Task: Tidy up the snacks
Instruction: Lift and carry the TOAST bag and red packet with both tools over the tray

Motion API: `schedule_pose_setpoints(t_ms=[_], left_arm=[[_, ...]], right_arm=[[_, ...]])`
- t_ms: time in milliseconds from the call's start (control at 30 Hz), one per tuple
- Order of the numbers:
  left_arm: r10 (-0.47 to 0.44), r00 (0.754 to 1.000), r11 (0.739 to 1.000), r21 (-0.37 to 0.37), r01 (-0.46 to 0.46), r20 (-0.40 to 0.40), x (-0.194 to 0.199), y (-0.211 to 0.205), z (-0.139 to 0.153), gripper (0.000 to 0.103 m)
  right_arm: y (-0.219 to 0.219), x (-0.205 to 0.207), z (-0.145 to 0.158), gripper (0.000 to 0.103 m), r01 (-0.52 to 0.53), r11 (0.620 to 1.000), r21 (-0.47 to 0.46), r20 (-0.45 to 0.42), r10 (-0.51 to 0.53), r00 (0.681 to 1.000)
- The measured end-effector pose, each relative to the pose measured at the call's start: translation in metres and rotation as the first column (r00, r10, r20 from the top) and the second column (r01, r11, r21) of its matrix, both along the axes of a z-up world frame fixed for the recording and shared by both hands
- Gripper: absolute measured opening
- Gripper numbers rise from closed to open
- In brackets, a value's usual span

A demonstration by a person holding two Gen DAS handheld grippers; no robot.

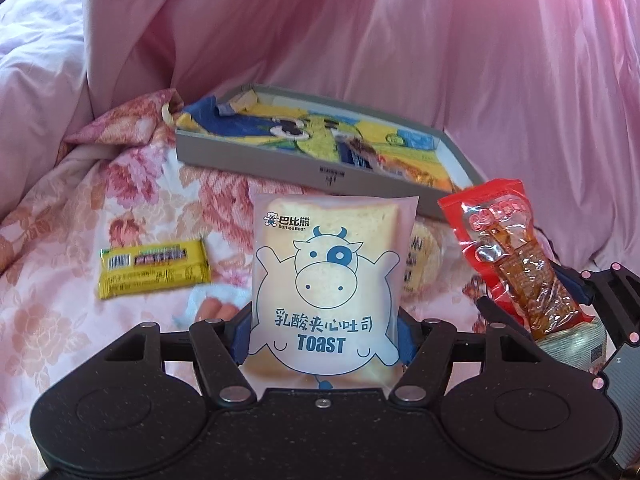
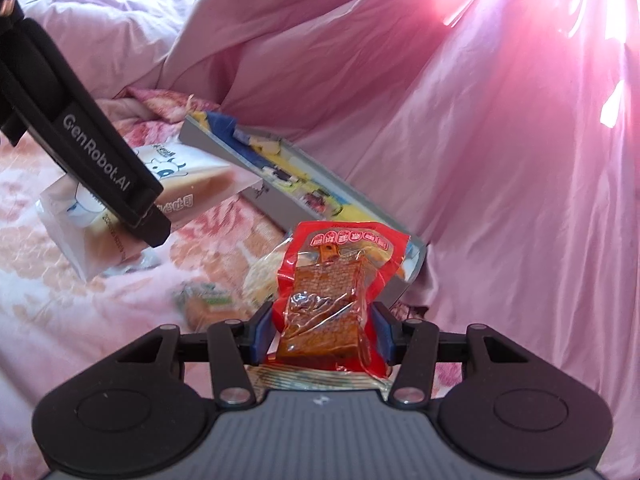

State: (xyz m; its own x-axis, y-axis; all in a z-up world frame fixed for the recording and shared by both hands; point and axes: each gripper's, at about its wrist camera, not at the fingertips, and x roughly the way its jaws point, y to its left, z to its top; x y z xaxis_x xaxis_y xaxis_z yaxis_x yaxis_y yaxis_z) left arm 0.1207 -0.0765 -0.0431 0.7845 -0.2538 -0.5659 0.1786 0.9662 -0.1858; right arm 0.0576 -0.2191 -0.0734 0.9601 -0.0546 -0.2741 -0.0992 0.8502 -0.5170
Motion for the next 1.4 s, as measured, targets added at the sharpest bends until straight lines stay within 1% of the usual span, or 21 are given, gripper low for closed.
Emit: schedule_pose_setpoints(t_ms=[300, 400, 533, 667, 867, 1033, 1200, 1400], left_arm=[[0.068, 0.996, 0.996, -0.065, -0.064, 0.056, 0.036, -0.004, 0.023, 0.067], [0.090, 0.993, 0.993, -0.079, -0.083, 0.078, 0.058, -0.007, 0.038, 0.067], [0.118, 0.987, 0.990, -0.091, -0.109, 0.109, 0.089, -0.010, 0.056, 0.067], [0.148, 0.984, 0.982, -0.132, -0.135, 0.097, 0.122, -0.009, 0.067, 0.067], [0.171, 0.981, 0.979, -0.127, -0.158, 0.095, 0.168, -0.019, 0.075, 0.067], [0.180, 0.982, 0.980, -0.092, -0.175, 0.053, 0.199, -0.032, 0.064, 0.067], [0.182, 0.983, 0.982, -0.055, -0.181, 0.016, 0.219, -0.044, 0.049, 0.067], [0.176, 0.984, 0.984, -0.019, -0.176, -0.006, 0.228, -0.053, 0.036, 0.067]], right_arm=[[-0.013, 0.029, 0.019, 0.055, 0.026, 0.998, 0.052, 0.115, -0.031, 0.993], [-0.016, 0.045, 0.026, 0.055, 0.026, 0.997, 0.068, 0.167, -0.038, 0.985], [-0.021, 0.070, 0.038, 0.055, 0.021, 0.993, 0.113, 0.226, -0.046, 0.973], [-0.026, 0.091, 0.041, 0.055, 0.008, 0.989, 0.147, 0.252, -0.046, 0.967], [-0.038, 0.121, 0.039, 0.055, -0.004, 0.979, 0.204, 0.246, -0.048, 0.968], [-0.049, 0.144, 0.040, 0.055, -0.001, 0.960, 0.281, 0.193, -0.056, 0.980], [-0.056, 0.161, 0.035, 0.056, 0.003, 0.947, 0.321, 0.133, -0.048, 0.990], [-0.066, 0.177, 0.034, 0.056, 0.011, 0.923, 0.385, 0.087, -0.048, 0.995]])
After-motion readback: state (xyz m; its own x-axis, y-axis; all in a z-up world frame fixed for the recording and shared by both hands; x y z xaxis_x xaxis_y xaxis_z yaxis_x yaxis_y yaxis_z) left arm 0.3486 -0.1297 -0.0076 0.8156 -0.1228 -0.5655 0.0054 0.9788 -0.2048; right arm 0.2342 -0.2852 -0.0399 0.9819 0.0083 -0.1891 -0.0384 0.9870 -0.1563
